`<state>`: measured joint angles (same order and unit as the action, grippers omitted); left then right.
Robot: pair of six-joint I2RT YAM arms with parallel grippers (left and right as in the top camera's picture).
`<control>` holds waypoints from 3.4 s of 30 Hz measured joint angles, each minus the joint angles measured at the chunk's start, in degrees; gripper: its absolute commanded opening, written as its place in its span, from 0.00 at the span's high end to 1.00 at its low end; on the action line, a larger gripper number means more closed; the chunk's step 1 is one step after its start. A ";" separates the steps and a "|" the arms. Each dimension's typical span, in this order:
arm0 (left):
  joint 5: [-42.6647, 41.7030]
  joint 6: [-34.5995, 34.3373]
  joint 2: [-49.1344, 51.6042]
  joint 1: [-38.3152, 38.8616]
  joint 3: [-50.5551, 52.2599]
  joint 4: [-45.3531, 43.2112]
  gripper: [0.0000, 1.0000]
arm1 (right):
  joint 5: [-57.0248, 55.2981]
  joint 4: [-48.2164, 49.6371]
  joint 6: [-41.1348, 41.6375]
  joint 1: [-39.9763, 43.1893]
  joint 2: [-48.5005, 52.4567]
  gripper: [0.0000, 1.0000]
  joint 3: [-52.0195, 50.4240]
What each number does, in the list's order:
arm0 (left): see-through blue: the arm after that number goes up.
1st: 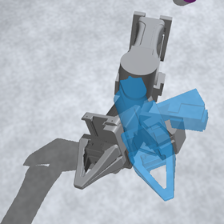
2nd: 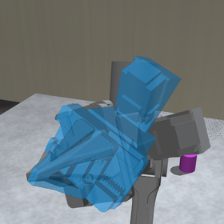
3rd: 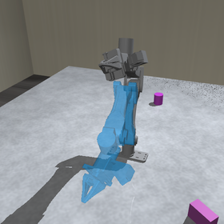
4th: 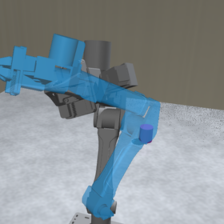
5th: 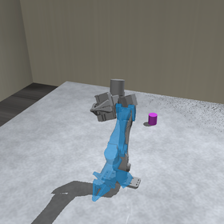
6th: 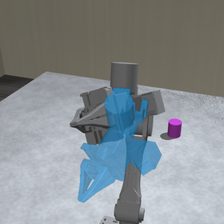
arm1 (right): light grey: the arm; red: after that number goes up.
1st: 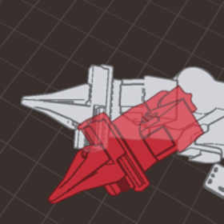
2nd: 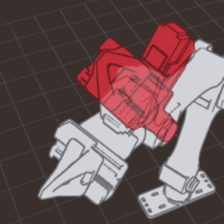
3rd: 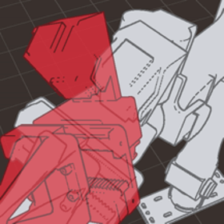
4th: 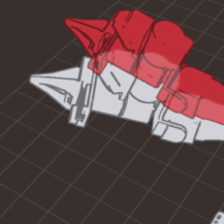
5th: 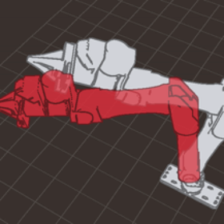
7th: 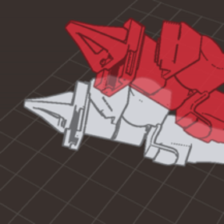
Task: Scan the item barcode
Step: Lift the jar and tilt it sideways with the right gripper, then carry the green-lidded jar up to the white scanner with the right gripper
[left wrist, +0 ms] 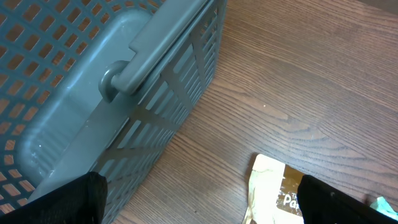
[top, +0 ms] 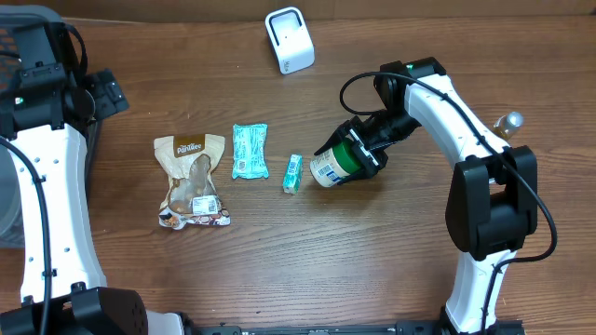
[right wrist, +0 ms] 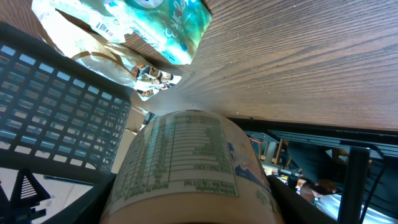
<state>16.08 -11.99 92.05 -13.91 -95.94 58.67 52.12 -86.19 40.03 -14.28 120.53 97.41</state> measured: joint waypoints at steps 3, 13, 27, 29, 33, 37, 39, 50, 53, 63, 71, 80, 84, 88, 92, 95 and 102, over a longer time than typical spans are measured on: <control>0.00 0.00 0.00 0.00 0.00 0.02 0.01 | 0.00 0.07 0.00 0.00 0.00 0.49 0.00; 0.00 0.00 0.00 -0.02 0.00 0.00 0.00 | 0.02 0.02 -0.04 0.00 0.00 0.49 0.00; 0.00 0.00 0.00 0.00 0.00 0.00 0.00 | 2.12 0.04 -0.02 0.00 0.00 0.49 0.00; 0.00 0.00 0.00 0.00 0.00 0.00 0.00 | 2.12 0.07 -0.02 0.00 0.00 0.48 0.00; 0.00 0.00 0.00 0.00 0.00 0.00 0.01 | 2.12 0.59 -0.02 0.00 0.00 0.48 0.00; 0.00 0.00 0.00 -0.02 0.00 0.00 0.01 | 2.10 1.79 0.00 0.00 0.00 0.48 0.00; 0.00 0.00 0.00 0.00 0.00 0.00 0.00 | 1.90 2.86 -0.04 0.00 0.00 0.48 0.00; 0.00 0.00 0.00 0.00 0.00 0.00 0.00 | -19.39 12.68 -0.57 -0.02 0.00 0.49 0.00; 0.00 0.00 0.00 0.00 0.00 0.00 0.00 | -29.07 15.21 -3.74 0.00 0.00 0.60 0.00; -0.02 0.00 0.00 0.00 0.00 -0.04 0.01 | -35.98 4.87 -23.61 2.56 1.46 0.74 20.92; 0.00 0.00 0.00 0.00 0.00 0.02 0.00 | -36.89 -1.81 -31.56 0.74 0.35 0.75 52.06; 0.00 0.00 0.00 0.00 0.00 0.07 0.01 | -40.63 28.15 -34.07 -3.34 0.35 0.71 44.11; 0.02 0.00 0.11 0.00 0.00 -0.09 0.01 | -41.33 42.86 -34.21 -3.34 1.51 0.68 36.50; 0.00 0.00 0.11 -0.02 0.00 0.00 0.00 | -41.70 57.16 -34.27 -3.34 4.04 0.69 27.50; 0.00 0.00 0.11 0.00 0.00 0.02 0.00 | -41.92 68.57 -34.27 -3.43 8.17 0.70 21.92; 0.00 0.00 0.11 0.00 0.00 -0.02 0.00 | -42.05 74.27 -34.29 -3.72 12.48 0.70 20.76; 0.00 0.00 0.11 -0.02 0.00 0.00 0.01 | -42.03 88.63 -34.27 -6.47 19.54 0.70 20.31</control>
<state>16.08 -11.99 92.16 -13.93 -95.94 58.67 10.09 2.44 5.76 -20.75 140.07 117.71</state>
